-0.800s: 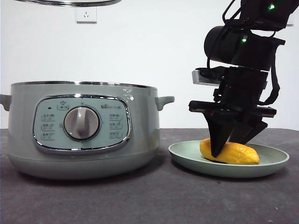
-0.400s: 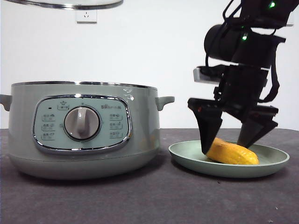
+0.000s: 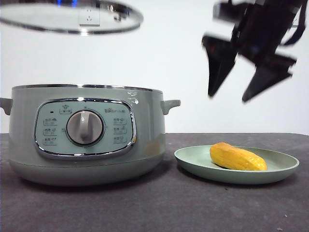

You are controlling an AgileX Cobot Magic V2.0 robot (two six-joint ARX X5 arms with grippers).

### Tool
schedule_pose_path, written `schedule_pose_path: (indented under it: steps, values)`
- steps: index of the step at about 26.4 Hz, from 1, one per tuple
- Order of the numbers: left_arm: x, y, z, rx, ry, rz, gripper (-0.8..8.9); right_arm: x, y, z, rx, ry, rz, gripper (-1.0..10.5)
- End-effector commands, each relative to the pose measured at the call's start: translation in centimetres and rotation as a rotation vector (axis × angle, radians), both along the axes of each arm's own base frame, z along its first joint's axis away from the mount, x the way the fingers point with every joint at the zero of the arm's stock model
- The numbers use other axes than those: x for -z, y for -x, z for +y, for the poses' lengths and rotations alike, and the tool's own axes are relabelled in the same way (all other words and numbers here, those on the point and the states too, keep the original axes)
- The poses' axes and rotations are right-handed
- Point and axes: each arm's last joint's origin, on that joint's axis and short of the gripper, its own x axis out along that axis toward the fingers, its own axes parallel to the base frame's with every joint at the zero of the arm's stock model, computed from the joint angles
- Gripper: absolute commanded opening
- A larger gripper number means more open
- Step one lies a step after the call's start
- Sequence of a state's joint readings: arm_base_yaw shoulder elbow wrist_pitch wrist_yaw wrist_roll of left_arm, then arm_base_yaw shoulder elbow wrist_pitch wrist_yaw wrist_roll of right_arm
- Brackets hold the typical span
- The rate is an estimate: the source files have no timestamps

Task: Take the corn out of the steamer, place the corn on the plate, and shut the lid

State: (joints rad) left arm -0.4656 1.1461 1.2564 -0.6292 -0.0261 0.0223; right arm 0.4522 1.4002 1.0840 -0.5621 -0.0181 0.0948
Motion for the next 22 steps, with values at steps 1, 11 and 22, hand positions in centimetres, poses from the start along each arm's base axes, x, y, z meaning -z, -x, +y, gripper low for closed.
schedule_pose_path:
  steps: [1, 11, 22]
  values:
    - [0.7, -0.4, -0.2, -0.010, 0.051, -0.019, -0.09, -1.8, 1.2, -0.8, 0.017, -0.036, -0.056, 3.8]
    - [3.6, -1.3, -0.8, -0.012, 0.104, 0.009, -0.09, -6.5, 5.8, -3.3, 0.049, -0.095, -0.208, 3.8]
    - [6.4, -3.7, -2.6, 0.013, 0.077, 0.108, -0.09, -7.2, 7.7, -4.2, 0.068, -0.070, -0.202, 3.8]
